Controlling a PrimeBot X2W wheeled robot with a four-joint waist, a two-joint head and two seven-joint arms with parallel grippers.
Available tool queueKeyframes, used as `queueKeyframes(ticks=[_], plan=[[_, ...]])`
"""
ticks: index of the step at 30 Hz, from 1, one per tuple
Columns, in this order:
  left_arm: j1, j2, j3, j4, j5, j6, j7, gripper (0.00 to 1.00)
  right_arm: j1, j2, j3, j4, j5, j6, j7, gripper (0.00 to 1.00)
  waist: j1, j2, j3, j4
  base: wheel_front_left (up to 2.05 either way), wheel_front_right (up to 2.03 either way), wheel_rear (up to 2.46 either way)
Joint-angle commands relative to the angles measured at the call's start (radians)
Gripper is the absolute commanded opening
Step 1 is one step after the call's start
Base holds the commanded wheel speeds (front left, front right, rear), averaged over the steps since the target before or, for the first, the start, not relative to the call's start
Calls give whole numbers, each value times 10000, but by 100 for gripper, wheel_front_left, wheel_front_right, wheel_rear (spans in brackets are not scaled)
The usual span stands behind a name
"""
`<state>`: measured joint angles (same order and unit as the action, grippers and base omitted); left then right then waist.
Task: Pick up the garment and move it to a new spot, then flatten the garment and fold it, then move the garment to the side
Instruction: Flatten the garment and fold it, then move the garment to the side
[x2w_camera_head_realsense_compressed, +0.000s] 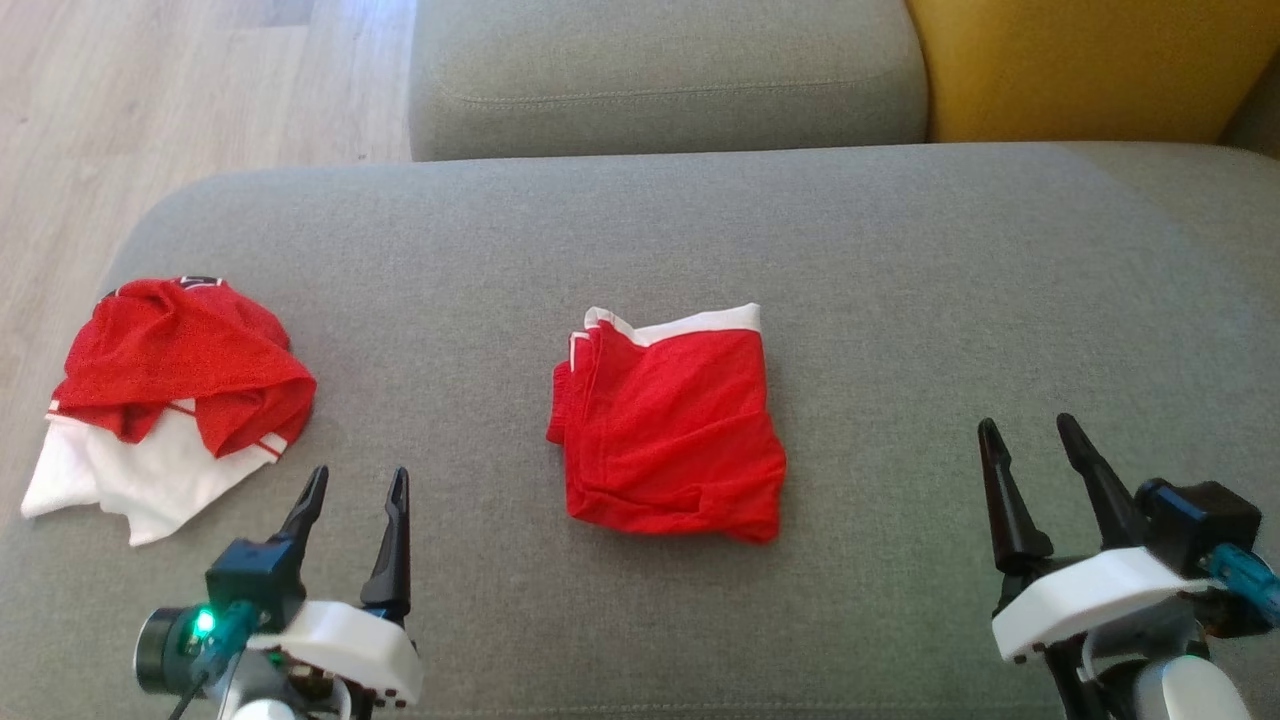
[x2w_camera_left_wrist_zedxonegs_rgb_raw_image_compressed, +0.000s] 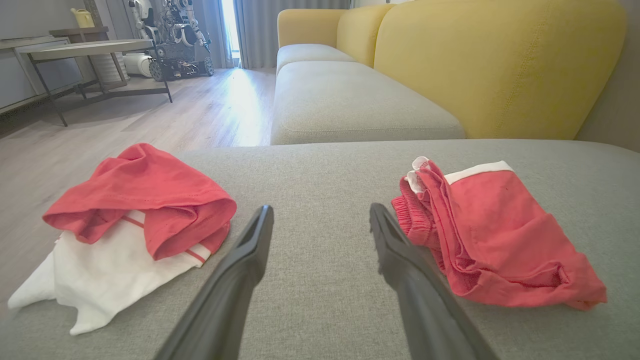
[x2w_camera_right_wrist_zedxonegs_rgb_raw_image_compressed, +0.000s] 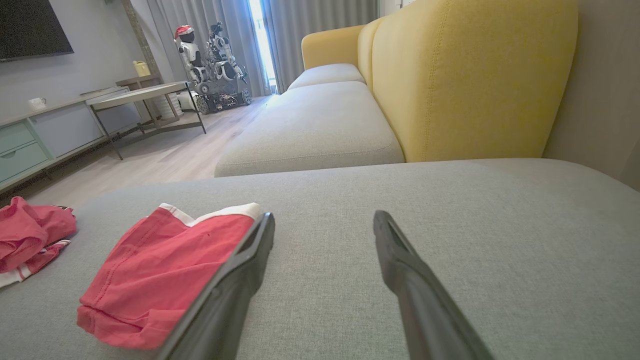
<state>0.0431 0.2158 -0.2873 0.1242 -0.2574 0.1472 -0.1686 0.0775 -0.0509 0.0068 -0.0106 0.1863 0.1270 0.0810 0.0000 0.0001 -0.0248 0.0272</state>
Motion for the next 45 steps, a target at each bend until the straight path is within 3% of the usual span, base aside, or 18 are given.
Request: queueKeyframes(ticks=[1,28,35,45], plan=[[-350,208,333,-408,-62,57,12,100,-217,-89,248,-446,18,37,59,100,0,-1,-11,23,0,0,0],[-638,313,110,-446,-107,136,32,100,-286,-86,189,-454,-202,37,64,100,0,-1,131,234,0,0,0],[-1325,208,-82,-560,-28,24,-82,100,-712,-118,271,-108,-197,37,311,100,0,-1,875,868,0,0,0],[-2190,-301,-425,-69,-50,-214,-590,100,-1859,-209,908,1968,-44,37,511,100,0,-1,1938,1920,0,0,0]])
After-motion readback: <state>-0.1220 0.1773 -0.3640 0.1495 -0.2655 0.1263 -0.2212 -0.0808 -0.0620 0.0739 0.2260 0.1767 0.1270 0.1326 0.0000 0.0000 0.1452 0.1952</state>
